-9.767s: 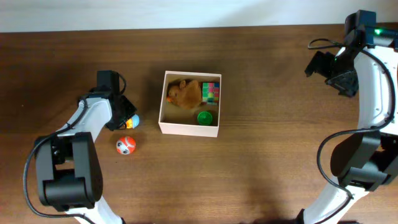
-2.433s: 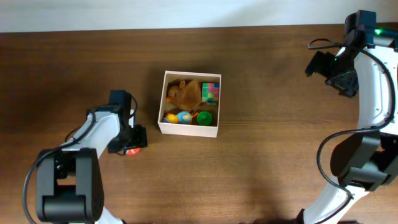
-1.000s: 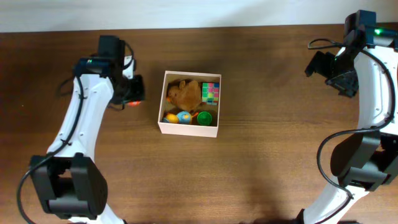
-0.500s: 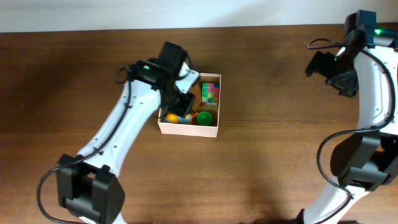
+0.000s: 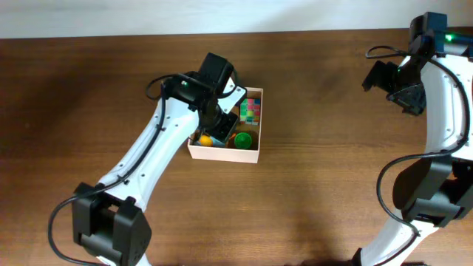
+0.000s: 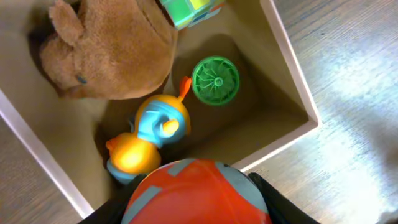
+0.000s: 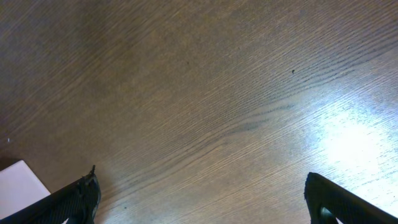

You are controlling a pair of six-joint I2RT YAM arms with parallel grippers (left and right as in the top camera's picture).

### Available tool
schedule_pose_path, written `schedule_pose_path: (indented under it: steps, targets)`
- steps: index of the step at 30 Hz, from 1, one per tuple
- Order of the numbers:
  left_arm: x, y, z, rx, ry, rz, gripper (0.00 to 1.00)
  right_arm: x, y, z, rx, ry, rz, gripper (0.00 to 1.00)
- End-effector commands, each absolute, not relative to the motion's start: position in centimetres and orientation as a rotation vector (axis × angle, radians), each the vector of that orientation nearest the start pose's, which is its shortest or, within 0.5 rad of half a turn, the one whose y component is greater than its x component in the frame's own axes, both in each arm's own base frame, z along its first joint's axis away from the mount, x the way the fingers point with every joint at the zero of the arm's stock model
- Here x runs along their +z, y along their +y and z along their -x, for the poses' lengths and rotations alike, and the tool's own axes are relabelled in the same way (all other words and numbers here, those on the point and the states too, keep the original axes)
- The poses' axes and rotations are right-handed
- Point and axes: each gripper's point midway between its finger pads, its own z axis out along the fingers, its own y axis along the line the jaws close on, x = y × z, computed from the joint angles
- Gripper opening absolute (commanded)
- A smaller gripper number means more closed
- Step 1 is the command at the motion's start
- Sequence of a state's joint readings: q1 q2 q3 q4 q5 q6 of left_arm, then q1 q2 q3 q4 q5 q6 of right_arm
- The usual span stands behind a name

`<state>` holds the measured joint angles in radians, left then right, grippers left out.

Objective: Pack container
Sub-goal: 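Lift the ball with the left gripper and carry it over the box, then lower the ball into the box front right and open the left gripper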

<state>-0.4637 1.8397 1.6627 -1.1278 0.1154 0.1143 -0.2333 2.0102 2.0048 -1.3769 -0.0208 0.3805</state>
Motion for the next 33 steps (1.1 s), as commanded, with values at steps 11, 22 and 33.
schedule_pose_path:
  steps: [11,22,33]
  targets:
    - [10.2,-20.0,-36.0,-0.199,2.863,-0.885,0.56,17.9,-9.7,-41.4,0.044,2.792,-0.878,0.99]
    - [10.0,-20.1,-36.2,-0.2,2.858,-0.884,0.71,17.9,-9.7,-41.4,0.044,2.792,-0.878,0.99]
    - [10.1,-20.3,-36.5,-0.203,2.848,-0.876,0.72,17.9,-9.7,-41.4,0.044,2.792,-0.878,0.99]
